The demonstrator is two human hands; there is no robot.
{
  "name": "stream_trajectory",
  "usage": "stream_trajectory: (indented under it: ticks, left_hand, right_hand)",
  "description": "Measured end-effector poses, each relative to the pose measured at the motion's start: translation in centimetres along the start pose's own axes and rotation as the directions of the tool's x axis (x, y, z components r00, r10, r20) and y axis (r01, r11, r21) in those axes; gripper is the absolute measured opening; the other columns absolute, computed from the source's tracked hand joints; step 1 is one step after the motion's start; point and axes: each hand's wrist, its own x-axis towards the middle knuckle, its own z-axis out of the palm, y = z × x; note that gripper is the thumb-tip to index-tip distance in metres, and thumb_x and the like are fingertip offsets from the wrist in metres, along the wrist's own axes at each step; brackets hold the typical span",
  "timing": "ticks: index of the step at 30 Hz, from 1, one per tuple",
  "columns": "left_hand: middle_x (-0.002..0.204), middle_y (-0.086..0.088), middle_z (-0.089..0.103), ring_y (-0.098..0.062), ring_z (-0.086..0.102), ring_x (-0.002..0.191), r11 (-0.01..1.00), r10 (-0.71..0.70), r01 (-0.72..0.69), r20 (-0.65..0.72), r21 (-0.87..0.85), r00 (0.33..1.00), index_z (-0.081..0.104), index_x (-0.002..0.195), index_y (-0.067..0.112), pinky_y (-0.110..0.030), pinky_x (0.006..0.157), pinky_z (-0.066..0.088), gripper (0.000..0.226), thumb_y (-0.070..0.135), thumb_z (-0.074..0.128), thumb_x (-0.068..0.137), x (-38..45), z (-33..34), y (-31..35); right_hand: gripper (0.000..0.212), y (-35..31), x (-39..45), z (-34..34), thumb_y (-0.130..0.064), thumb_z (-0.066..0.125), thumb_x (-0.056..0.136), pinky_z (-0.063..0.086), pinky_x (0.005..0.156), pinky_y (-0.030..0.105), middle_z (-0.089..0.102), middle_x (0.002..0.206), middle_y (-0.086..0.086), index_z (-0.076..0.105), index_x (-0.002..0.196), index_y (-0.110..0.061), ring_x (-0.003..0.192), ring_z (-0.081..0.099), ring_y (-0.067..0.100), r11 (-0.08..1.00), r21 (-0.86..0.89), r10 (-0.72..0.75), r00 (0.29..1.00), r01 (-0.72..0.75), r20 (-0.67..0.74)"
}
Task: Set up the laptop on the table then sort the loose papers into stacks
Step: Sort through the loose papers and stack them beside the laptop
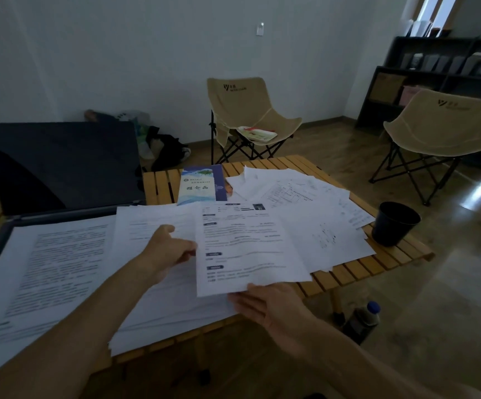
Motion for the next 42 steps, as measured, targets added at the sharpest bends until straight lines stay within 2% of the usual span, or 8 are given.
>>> stream_trajectory:
  ticks: [3,6,12,20,24,29,34,42]
  left_hand:
    - [0.107,-0.021,0.065,-0.028,0.065,0.084,0.999,0.05,-0.05,-0.056,0.009,0.997,0.041,0.136,0.01,-0.039,0.076,0.052,0.064,-0.005,0.071,0.081,0.7,-1.0,0.2]
    - [0.099,-0.017,0.068,-0.026,0.064,0.085,0.958,0.194,-0.143,-0.195,0.248,0.961,0.056,0.116,0.013,-0.044,0.083,0.053,0.034,0.004,0.068,0.086,1.1,-3.8,1.2]
    - [0.104,-0.022,0.065,-0.032,0.07,0.09,0.967,0.015,-0.014,-0.001,0.256,1.0,0.057,0.114,0.005,-0.04,0.079,0.059,0.021,0.008,0.061,0.094,-0.3,-1.6,-0.2]
    - [0.113,-0.01,0.071,-0.024,0.07,0.098,0.997,-0.007,0.016,0.119,-0.077,0.993,0.051,0.129,0.012,-0.04,0.086,0.057,0.039,0.028,0.061,0.096,1.1,3.7,-0.9]
    - [0.131,-0.01,0.052,-0.023,0.053,0.113,0.998,0.019,-0.025,-0.099,-0.06,0.995,0.031,0.143,0.01,-0.036,0.094,0.049,0.075,0.004,0.075,0.082,2.4,5.1,-1.4]
    - [0.11,-0.006,0.058,-0.027,0.058,0.1,0.944,0.237,-0.161,-0.257,0.287,0.937,0.053,0.123,0.02,-0.041,0.086,0.054,0.043,0.003,0.06,0.084,2.2,1.2,0.6]
    - [0.101,-0.011,0.059,-0.027,0.052,0.089,0.635,0.226,0.049,-0.246,0.771,0.943,0.058,0.094,0.012,-0.032,0.073,0.041,0.007,0.01,0.06,0.088,0.2,-6.4,-0.6]
    - [0.133,-0.016,0.043,-0.032,0.044,0.117,0.2,0.461,0.114,-0.196,0.973,0.865,0.04,0.134,0.013,-0.043,0.097,0.039,0.052,0.036,0.055,0.089,-1.8,-3.7,-1.7]
  right_hand:
    - [0.014,-1.2,0.0,-1.4,-0.014,0.058,0.099,0.061,0.074,0.031,0.076,0.097,0.008,0.063,0.112,-0.012,0.085,0.075,0.019,0.844,-0.525,-0.123,0.992,0.114,0.018]
    - [0.011,-2.8,1.3,-4.1,-0.027,0.058,0.099,0.056,0.067,0.02,0.07,0.086,-0.01,0.067,0.099,-0.022,0.074,0.066,0.005,0.083,-0.973,-0.518,0.843,0.215,0.142]
    - [0.031,-3.2,3.2,-3.4,-0.04,0.051,0.101,0.06,0.085,0.037,0.075,0.109,0.005,0.061,0.116,-0.015,0.093,0.075,0.018,0.911,-0.37,-0.234,0.967,0.184,-0.096]
    - [0.023,-4.9,5.4,-0.8,-0.009,0.057,0.099,0.052,0.062,0.023,0.077,0.1,0.015,0.059,0.12,0.0,0.082,0.076,0.022,0.989,-0.136,0.043,0.993,-0.058,-0.111]
    - [0.014,-5.1,5.3,-0.8,-0.008,0.054,0.099,0.055,0.064,0.027,0.075,0.092,0.013,0.066,0.107,-0.007,0.072,0.072,0.017,0.81,-0.57,-0.256,0.958,0.14,-0.128]
    - [0.085,-5.2,6.0,-5.8,-0.071,0.051,0.087,0.025,0.119,0.047,0.037,0.155,0.012,0.039,0.148,-0.014,0.146,0.03,0.03,-0.01,-0.983,-0.494,0.855,-0.185,-0.156]
    - [0.109,-4.2,6.8,-8.5,-0.078,0.036,0.088,0.003,0.125,0.046,-0.006,0.166,0.014,-0.002,0.158,-0.005,0.154,-0.005,0.03,-0.065,-0.969,-0.368,0.908,-0.24,-0.2]
    - [0.037,-3.8,6.4,-8.6,-0.048,0.04,0.102,0.042,0.093,0.036,0.061,0.109,-0.002,0.061,0.107,-0.018,0.111,0.057,0.019,-0.17,-0.97,-0.633,0.774,-0.174,-0.027]
